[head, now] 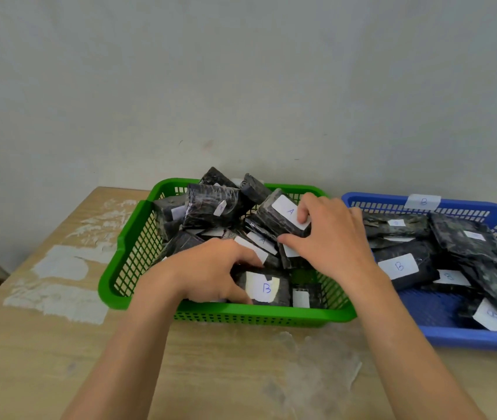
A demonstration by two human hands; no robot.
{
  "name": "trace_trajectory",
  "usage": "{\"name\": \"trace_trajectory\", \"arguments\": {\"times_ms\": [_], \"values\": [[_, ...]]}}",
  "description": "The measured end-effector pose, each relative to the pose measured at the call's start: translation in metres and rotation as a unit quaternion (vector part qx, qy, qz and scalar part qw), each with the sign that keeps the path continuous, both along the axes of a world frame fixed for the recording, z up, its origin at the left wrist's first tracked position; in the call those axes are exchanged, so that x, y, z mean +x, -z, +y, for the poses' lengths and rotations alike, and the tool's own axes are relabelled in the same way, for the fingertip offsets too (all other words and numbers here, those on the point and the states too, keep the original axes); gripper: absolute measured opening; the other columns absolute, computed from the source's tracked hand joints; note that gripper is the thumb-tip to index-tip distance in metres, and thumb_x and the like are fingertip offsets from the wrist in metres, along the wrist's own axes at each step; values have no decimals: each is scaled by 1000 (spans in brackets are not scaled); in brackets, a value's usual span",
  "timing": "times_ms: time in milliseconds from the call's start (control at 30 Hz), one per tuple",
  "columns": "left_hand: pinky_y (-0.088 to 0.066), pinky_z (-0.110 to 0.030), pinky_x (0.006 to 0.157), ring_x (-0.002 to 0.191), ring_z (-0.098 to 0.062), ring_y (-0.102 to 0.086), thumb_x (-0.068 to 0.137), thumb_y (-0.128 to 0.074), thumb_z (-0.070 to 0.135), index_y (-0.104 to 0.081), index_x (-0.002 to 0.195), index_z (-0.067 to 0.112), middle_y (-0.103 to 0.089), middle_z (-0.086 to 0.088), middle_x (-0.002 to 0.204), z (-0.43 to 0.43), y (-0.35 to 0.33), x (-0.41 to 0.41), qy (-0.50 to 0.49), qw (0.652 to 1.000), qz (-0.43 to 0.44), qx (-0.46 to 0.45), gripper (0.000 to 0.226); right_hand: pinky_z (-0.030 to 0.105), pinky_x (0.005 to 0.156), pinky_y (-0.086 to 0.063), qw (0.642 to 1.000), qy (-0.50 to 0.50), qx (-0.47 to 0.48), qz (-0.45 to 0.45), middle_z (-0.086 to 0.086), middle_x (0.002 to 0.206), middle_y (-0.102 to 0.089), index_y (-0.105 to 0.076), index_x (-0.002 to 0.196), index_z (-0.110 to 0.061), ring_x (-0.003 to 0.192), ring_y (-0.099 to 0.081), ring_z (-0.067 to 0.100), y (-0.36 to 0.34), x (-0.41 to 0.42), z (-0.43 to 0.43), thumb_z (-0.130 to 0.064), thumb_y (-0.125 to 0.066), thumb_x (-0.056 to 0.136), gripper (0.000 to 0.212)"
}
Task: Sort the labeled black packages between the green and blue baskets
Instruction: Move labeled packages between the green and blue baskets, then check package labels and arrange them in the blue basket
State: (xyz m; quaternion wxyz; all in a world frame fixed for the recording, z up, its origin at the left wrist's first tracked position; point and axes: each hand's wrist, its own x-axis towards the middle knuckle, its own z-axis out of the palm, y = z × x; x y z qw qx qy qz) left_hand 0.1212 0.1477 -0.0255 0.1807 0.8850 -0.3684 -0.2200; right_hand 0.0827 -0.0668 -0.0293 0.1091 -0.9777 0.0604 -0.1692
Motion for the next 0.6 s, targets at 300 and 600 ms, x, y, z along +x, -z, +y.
{"name": "trace_trajectory", "arguments": {"times_ms": [300,600], "values": [[-60,-45,85,94,-14,-72,65,-96,22,-66,110,37,-73,8,102,26,-9,18,-104,968,25,-225,56,12,64,-44,983,-103,149,23,-14,73,-69,-69,72,-30,71,-64,0,-43,-21,-12,-30,-92,70,24],[-59,-50,85,90,-14,-73,57,-90,37,-68,107,39,-72,14,99,61,-9,36,-196,934,-1,-300,55,37,76,-53,929,-148,-115,318,-5,105,-67,-66,120,-32,97,-64,21,-12,-21,23,-25,-77,86,36]]}}
